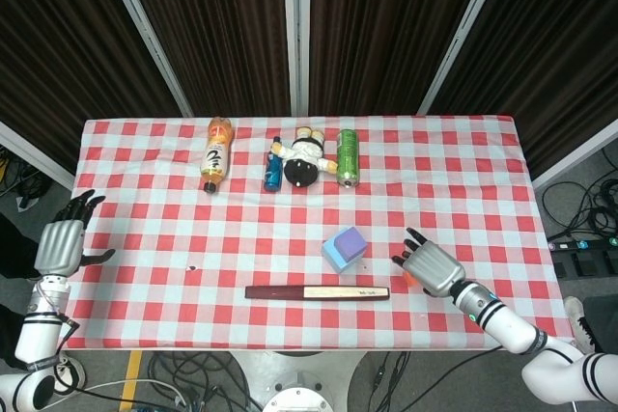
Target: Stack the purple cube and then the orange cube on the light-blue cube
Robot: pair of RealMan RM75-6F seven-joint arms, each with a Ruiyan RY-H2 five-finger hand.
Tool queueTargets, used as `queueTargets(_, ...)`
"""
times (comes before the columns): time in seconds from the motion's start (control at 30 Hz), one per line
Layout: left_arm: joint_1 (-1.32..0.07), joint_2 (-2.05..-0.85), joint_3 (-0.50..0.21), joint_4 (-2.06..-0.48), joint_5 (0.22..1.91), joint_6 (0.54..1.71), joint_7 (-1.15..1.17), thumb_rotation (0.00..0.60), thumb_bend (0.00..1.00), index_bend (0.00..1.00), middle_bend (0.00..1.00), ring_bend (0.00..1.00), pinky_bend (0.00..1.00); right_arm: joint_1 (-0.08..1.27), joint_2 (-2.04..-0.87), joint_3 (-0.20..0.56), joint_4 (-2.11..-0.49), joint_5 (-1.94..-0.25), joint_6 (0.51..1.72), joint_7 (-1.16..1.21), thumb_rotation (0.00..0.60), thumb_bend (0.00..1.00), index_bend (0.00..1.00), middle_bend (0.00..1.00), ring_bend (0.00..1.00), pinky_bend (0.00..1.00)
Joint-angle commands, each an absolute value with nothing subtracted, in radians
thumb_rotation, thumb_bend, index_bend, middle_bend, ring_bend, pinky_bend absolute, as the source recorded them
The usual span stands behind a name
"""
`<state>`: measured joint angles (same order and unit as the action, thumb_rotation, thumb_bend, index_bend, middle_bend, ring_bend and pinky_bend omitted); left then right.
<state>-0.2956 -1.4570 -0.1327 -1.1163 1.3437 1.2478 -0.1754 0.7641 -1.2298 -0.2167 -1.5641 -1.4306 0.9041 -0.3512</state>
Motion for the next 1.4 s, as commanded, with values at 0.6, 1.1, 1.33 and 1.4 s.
queueTargets(0.6,-0.296,-1.46,-0.134,-1.107,1.336,1.237,-0.179,0.6,0.09,0.22,0.18,0.13,0.24,0.737,-1.296,-0.152,-1.486,-1.447,0.833,-0.338,0.6,0.12,0.25,0.44,0.16,0.05)
queueTargets(1.1,-0.294,-1.457,-0.137,-1.108,1.335,1.237,-0.189,0.6,0.09,0.22,0.18,0.13,0.24,0.71,-1.228,-0.102,-1.559,-1.438,0.872,-0.372,0.6,0.18,0.25,0.51,0.19,0.06)
queueTargets(1.33,-0.295,-1.455,-0.135,-1.114,1.34,1.239,-0.189,0.6,0.09,0.22,0.18,0.13,0.24,0.729,-1.056,-0.019,-1.747,-1.416,0.924,-0.412,0.6,0.18,0.25,0.51,0.19,0.06)
queueTargets(1.4,-0.294,-1.453,-0.134,-1.118,1.345,1.245,-0.188,0.6,0.09,0.22,0.18,0.13,0.24,0.752,-1.013,0.018,-1.803,-1.399,0.914,-0.402,0.6,0.18,0.25,0.51,0.19,0.07)
